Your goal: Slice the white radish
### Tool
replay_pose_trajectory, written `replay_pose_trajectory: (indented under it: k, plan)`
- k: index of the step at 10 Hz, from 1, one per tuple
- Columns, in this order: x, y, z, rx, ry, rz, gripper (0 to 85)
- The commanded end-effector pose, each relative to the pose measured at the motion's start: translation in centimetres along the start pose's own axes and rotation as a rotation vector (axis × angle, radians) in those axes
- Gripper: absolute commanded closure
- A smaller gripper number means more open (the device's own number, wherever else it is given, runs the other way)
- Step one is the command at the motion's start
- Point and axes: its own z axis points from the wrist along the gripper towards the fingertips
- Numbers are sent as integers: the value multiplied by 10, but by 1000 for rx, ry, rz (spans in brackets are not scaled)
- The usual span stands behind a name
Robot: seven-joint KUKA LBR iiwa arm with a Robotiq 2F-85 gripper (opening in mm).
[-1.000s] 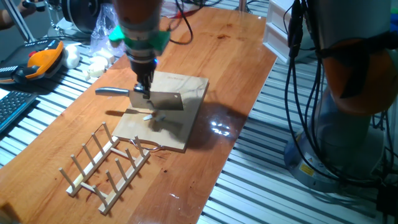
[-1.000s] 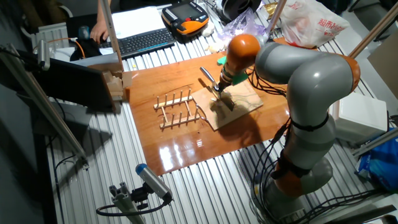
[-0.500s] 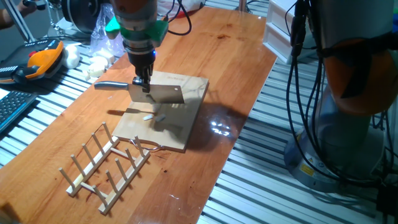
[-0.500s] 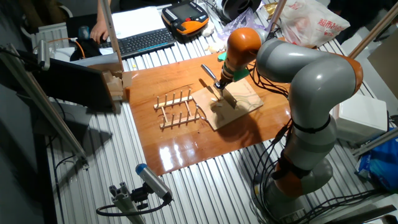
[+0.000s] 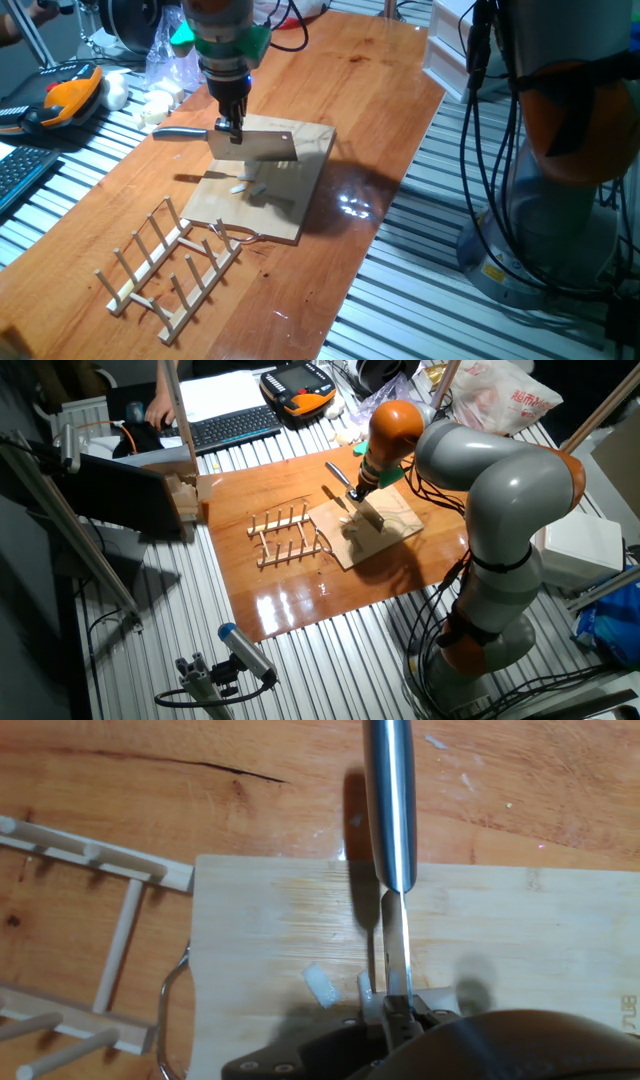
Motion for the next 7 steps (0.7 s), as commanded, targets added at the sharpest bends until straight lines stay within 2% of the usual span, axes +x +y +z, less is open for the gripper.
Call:
replay_pose_trajectory:
  k: [1, 5, 7]
  plan:
    - [0, -1, 1, -1, -2, -1, 850]
    - [1, -6, 9, -7, -13, -11, 850]
    - [1, -7, 23, -18, -32, -14, 850]
